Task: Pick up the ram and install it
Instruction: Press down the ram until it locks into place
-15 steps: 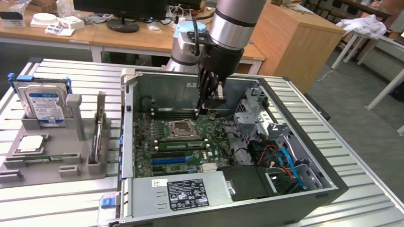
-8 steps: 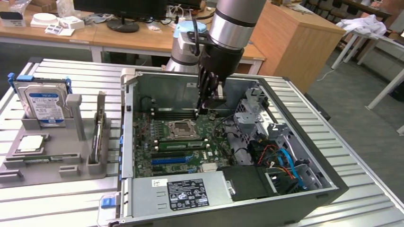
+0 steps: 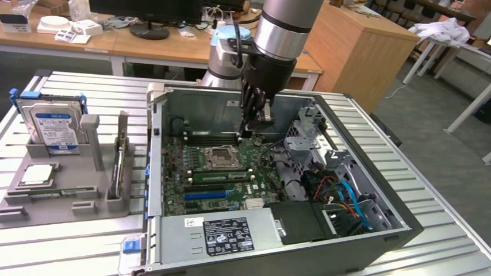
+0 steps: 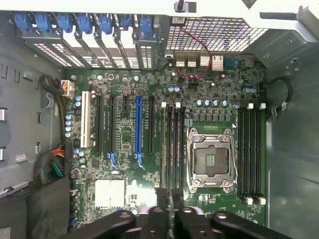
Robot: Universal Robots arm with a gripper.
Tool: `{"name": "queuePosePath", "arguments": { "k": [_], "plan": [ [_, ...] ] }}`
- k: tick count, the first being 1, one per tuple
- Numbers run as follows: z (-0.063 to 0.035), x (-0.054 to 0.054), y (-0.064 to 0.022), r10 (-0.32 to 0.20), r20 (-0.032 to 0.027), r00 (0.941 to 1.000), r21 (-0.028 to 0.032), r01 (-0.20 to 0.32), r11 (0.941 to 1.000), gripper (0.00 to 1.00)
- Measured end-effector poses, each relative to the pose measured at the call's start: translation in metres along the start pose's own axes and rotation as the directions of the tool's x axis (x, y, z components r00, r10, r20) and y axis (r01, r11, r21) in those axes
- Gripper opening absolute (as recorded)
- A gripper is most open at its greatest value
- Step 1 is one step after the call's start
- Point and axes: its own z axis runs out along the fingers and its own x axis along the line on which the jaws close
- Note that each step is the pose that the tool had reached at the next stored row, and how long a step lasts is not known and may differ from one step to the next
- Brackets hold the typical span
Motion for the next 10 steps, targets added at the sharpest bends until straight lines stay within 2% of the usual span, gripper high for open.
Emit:
{"name": "queuePosePath", "arguments": {
  "k": [1,10],
  "plan": [
    [0.0000,0.0000,0.0000,0.000,-0.0001,1.0000,0.0000,0.000,1.0000,0.11],
    [0.0000,0.0000,0.0000,0.000,0.0000,1.0000,0.0000,0.000,1.0000,0.11]
  ]
}}
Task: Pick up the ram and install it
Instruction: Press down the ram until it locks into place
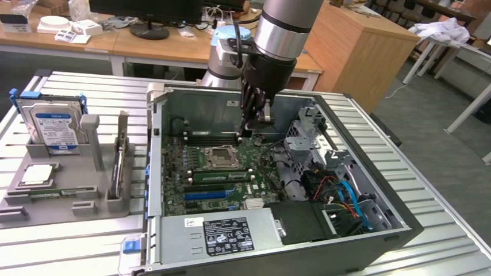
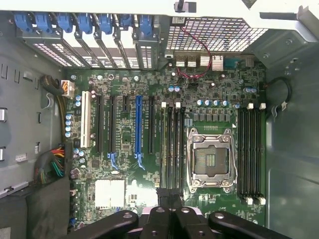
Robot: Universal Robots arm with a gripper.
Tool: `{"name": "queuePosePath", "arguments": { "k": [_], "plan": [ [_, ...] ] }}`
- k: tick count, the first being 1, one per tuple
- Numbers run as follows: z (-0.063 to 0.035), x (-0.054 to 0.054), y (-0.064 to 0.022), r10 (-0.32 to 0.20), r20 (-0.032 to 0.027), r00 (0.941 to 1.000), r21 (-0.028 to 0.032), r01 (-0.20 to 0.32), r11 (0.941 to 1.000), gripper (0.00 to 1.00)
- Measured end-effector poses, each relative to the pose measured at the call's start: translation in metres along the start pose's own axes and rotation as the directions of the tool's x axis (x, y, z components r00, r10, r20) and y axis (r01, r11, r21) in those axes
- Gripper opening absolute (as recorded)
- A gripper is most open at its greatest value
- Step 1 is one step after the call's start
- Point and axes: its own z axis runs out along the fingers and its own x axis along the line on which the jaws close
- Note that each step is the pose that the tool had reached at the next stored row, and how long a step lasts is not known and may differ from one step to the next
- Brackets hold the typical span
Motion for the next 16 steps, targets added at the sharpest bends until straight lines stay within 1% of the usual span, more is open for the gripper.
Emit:
{"name": "queuePosePath", "arguments": {
  "k": [4,7,16],
  "plan": [
    [0.0000,0.000,-0.0005,0.000,-0.0001,1.0000,-0.0001,0.000,1.0000,0.11],
    [-0.0002,0.000,-0.0032,0.000,-0.0001,1.0000,-0.0001,0.000,1.0000,0.11],
    [-0.0009,0.000,-0.0176,0.000,0.0000,1.0000,-0.0001,0.000,1.0000,0.11]
  ]
}}
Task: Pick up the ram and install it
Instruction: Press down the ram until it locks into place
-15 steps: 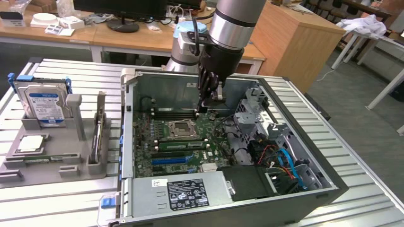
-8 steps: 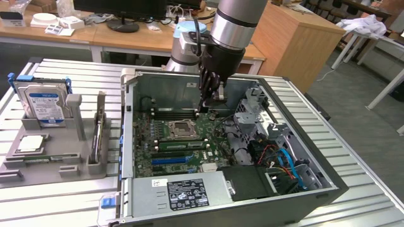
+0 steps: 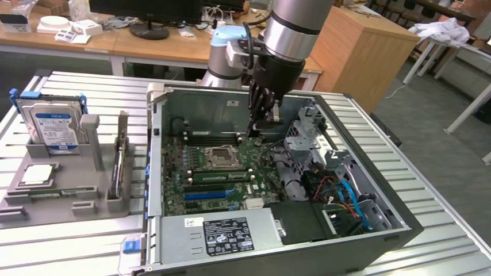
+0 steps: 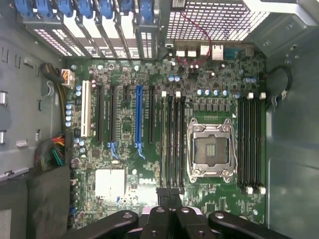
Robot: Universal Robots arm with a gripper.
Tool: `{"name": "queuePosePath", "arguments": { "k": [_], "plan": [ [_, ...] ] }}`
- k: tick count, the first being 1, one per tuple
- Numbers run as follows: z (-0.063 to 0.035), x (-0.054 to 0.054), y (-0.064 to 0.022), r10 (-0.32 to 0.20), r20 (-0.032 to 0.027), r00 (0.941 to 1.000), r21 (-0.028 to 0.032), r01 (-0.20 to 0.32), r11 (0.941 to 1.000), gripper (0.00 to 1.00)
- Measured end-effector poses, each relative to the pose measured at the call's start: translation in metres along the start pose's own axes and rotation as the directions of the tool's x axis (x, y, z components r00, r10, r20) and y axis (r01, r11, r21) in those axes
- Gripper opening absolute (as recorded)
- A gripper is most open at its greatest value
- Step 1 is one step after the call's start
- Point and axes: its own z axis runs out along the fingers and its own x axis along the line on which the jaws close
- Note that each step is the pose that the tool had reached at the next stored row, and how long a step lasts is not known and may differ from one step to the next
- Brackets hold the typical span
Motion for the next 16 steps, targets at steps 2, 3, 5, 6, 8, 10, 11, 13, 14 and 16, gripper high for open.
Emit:
{"name": "queuePosePath", "arguments": {
  "k": [2,3,5,6,8,10,11,13,14,16],
  "plan": [
    [-0.0001,0.000,-0.0025,0.000,0.0000,1.0000,0.0000,0.000,1.0000,0.11],
    [-0.0001,0.000,-0.0038,0.000,0.0001,1.0000,0.0000,0.000,1.0000,0.11],
    [-0.0003,0.000,-0.0066,0.000,0.0000,1.0000,0.0000,0.000,1.0000,0.11],
    [-0.0004,0.000,-0.0080,0.000,0.0000,1.0000,0.0000,0.000,1.0000,0.11],
    [-0.0005,0.000,-0.0105,0.000,0.0000,1.0000,0.0000,0.000,1.0000,0.11],
    [-0.0005,0.000,-0.0117,0.000,0.0000,1.0000,0.0001,0.000,1.0000,0.11],
    [-0.0005,0.000,-0.0118,0.000,0.0000,1.0000,0.0001,0.000,1.0000,0.11],
    [-0.0005,0.000,-0.0118,0.000,0.0001,1.0000,0.0000,0.000,1.0000,0.11],
    [-0.0005,0.000,-0.0118,0.000,0.0000,1.0000,0.0000,0.000,1.0000,0.11],
    [-0.0006,0.000,-0.0119,0.000,0.0000,1.0000,0.0000,0.000,1.0000,0.11]
  ]
}}
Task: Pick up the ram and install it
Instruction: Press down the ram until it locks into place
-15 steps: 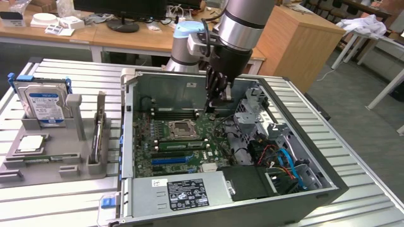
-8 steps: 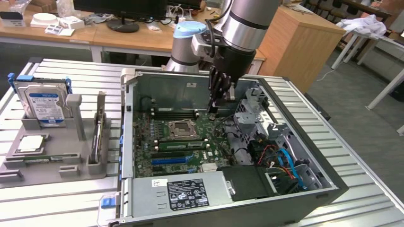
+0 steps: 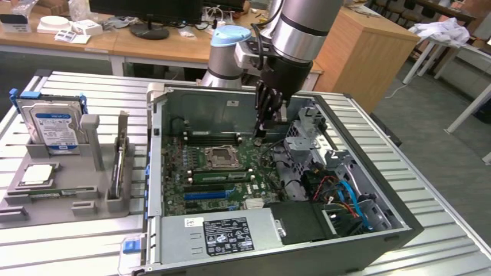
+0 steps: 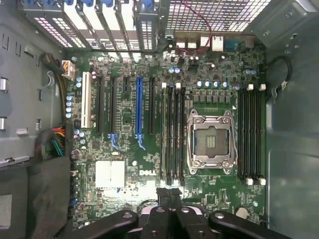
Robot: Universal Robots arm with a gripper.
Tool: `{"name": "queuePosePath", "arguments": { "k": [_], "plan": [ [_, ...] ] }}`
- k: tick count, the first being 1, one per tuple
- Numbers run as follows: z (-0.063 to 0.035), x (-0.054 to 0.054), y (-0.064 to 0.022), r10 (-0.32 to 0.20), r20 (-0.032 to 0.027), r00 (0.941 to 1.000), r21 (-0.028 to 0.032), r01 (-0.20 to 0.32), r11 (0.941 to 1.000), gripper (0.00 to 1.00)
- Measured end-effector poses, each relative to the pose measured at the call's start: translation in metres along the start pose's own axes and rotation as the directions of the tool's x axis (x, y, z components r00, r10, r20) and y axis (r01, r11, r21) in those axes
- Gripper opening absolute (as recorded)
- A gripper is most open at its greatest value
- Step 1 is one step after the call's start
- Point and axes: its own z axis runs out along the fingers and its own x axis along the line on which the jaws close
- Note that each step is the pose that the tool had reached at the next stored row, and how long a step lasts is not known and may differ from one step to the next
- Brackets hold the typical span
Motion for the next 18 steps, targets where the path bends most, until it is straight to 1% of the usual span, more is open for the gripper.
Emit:
{"name": "queuePosePath", "arguments": {
  "k": [8,18],
  "plan": [
    [0.0042,0.000,-0.0002,0.000,0.0000,1.0000,0.0000,0.000,1.0000,0.11],
    [0.0141,0.000,-0.0007,0.000,0.0000,1.0000,0.0000,0.000,1.0000,0.11]
  ]
}}
